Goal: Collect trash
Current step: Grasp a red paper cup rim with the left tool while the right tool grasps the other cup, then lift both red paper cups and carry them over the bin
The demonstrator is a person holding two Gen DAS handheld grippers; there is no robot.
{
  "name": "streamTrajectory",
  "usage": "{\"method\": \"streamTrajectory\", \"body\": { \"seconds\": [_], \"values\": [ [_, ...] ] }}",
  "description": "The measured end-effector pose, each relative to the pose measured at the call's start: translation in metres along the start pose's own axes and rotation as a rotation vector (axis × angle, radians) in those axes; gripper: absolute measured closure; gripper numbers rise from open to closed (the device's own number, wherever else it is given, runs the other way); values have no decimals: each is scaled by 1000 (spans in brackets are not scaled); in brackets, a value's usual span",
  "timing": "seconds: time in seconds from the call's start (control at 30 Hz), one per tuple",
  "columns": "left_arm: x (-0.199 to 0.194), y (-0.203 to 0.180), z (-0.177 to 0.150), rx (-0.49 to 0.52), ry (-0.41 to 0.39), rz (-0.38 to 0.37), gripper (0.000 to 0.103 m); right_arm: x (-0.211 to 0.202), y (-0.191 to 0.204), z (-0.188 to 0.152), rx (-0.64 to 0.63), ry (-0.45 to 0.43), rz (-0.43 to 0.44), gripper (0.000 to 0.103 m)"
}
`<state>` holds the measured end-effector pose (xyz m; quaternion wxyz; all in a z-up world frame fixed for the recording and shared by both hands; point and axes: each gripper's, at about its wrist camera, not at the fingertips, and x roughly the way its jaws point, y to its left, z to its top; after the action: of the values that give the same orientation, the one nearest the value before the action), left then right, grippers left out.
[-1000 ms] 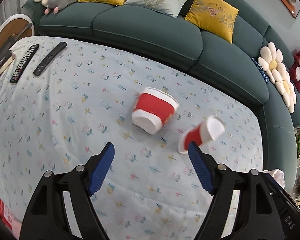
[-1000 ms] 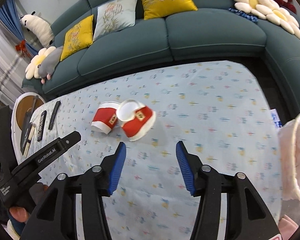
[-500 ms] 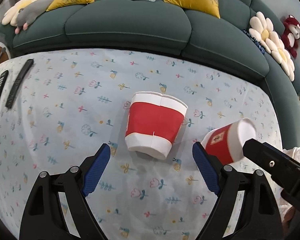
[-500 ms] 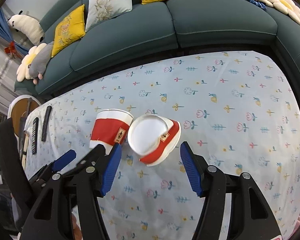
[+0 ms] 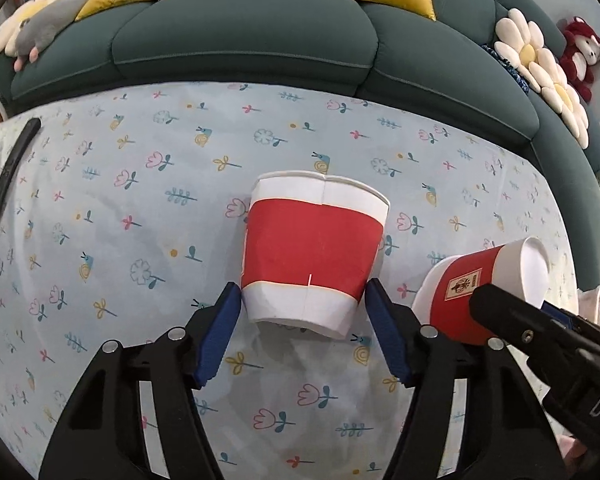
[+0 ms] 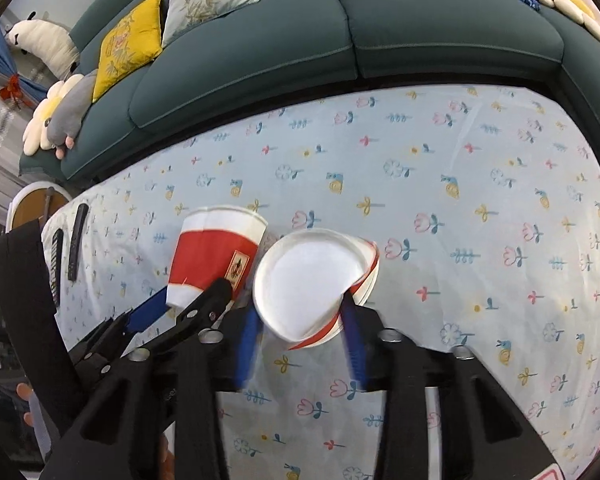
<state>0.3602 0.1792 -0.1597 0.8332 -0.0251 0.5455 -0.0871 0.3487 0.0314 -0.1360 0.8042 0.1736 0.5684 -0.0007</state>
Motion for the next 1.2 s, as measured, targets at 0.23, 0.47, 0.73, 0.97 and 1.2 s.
{"method": "streamTrajectory", "body": {
  "seconds": [0.23, 0.47, 0.73, 0.97, 1.2],
  "values": [
    [-12, -3, -5, -23, -19, 8, 43, -15, -1, -7, -25, -34, 11, 69],
    [-49, -18, -3, -40, -68, -2, 44, -57, -3, -5, -59, -103, 42, 69],
    [-125, -68, 16, -14, -188, -41, 44, -145, -24, 8, -77, -246, 70, 69],
    [-195, -135, 24, 39, -289, -111, 43, -251, -62, 16, -73, -415, 78, 69],
    [-253, -216, 9, 128, -358, -186, 43, -340, -120, 3, -37, -551, 53, 69]
  ]
}}
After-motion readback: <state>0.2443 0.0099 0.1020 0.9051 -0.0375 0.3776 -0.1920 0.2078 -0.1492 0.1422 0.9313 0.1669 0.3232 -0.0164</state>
